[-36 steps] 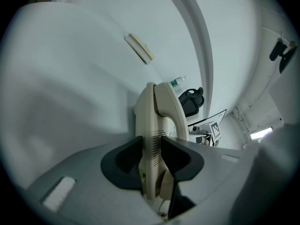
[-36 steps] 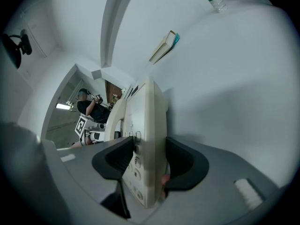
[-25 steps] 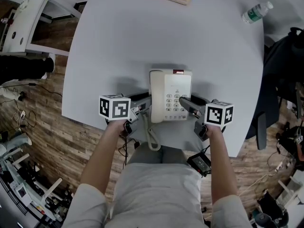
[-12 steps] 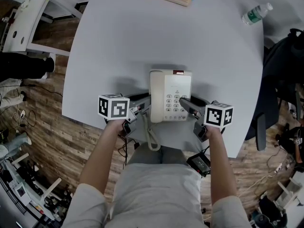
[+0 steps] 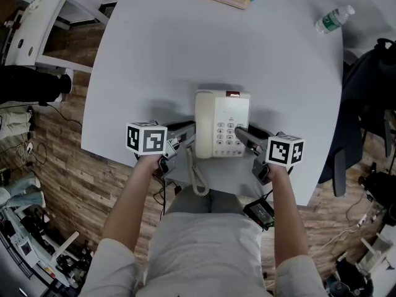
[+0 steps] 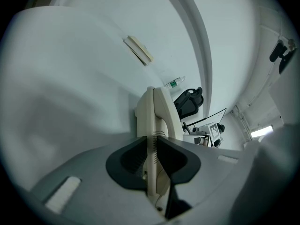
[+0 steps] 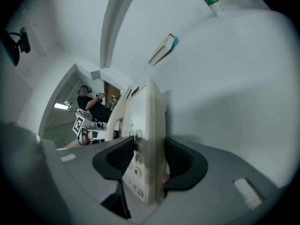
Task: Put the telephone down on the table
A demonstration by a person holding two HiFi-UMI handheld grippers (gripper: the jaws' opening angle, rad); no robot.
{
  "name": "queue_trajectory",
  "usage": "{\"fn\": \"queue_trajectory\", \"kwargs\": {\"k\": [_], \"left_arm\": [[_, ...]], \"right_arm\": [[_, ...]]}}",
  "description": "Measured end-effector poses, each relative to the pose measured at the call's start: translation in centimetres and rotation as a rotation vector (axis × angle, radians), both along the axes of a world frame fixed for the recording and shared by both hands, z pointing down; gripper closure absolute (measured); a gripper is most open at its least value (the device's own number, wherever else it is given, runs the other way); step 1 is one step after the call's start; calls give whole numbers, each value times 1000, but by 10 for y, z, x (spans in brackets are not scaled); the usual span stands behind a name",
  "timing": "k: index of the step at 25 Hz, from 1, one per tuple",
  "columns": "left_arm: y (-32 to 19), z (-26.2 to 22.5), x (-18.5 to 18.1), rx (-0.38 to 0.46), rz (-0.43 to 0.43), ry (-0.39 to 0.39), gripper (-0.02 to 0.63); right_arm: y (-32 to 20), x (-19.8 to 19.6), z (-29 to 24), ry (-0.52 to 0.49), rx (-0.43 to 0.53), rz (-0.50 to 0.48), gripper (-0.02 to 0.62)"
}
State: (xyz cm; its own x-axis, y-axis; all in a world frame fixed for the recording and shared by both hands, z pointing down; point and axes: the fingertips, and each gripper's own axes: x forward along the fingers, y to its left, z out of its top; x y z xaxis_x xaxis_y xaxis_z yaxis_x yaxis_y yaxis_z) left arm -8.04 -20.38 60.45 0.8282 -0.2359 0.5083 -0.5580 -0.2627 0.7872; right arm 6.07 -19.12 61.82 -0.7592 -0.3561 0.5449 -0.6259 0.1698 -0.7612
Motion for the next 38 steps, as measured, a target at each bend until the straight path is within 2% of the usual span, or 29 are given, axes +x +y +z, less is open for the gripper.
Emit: {"fn": "queue_trajectory", "kwargs": {"k": [6, 19, 29, 34, 38], "left_arm": [[-2, -1, -8, 9, -9, -24, 592], [3, -19, -16, 54, -42, -47, 592], [17, -51, -7, 144, -29, -79, 592], [31, -68, -1, 196, -32, -106, 592], [41, -78, 2, 214, -67, -112, 592]], "right_arm": [[1, 3, -1, -2, 4, 10, 395], [10, 18, -14, 41, 29, 35, 495], [17, 14, -39, 77, 89, -7, 586], [28, 7, -53, 85, 123, -42, 588], [39, 3, -63, 101, 151, -74, 589]]}}
